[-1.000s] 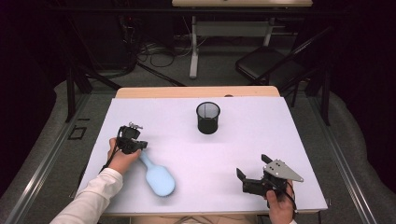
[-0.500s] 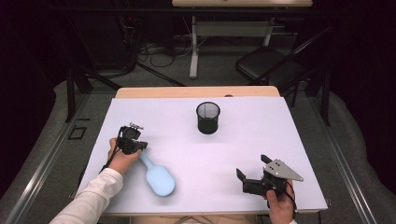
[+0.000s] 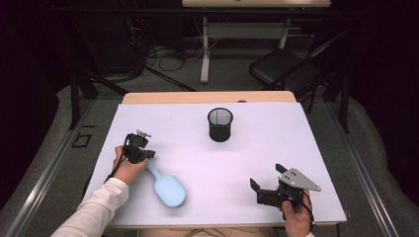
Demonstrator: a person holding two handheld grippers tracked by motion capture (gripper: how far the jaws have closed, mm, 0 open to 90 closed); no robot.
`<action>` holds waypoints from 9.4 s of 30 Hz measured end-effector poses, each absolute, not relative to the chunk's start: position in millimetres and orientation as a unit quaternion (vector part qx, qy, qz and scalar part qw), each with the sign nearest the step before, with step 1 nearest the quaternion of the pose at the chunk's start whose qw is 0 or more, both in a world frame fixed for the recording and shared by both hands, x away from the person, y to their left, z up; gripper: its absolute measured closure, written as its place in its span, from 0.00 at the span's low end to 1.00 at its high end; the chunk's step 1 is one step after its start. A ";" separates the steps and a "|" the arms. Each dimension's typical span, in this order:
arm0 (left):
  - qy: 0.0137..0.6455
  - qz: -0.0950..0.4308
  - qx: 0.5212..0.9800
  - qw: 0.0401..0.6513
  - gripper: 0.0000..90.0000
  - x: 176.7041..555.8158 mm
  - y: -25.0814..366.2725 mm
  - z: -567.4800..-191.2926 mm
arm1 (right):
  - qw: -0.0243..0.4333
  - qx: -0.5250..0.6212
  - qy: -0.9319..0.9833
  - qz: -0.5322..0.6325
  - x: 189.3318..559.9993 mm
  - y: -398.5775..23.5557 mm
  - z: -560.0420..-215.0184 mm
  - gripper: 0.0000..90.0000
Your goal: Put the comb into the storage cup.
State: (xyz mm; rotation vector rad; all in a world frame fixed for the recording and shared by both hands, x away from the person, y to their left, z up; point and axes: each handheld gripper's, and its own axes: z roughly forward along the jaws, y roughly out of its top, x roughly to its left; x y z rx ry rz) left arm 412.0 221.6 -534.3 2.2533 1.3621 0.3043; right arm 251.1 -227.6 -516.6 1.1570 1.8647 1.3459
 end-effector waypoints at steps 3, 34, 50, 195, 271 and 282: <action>0.497 0.113 0.826 0.240 1.00 411.6 222.3 -534.0 | 0.279 0.433 0.696 0.501 251.5 -227.6 -517.0 0.00; 0.479 0.114 0.840 0.228 1.00 399.9 224.8 -528.5 | 0.277 0.433 0.696 0.502 251.6 -228.2 -517.7 0.00; 0.476 0.118 0.840 0.230 1.00 394.3 228.2 -528.5 | 0.276 0.432 0.696 0.503 251.4 -228.2 -517.8 0.00; 0.449 0.108 0.843 0.276 1.00 284.5 263.7 -536.1 | 0.272 0.426 0.709 0.493 251.6 -223.6 -520.0 0.00; 0.465 0.149 0.800 0.349 0.60 280.7 278.7 -528.6 | 0.272 0.423 0.713 0.488 252.1 -223.7 -521.1 0.01; 0.456 0.156 0.792 0.375 0.49 283.2 283.4 -522.3 | 0.272 0.425 0.711 0.489 252.3 -223.7 -521.4 0.01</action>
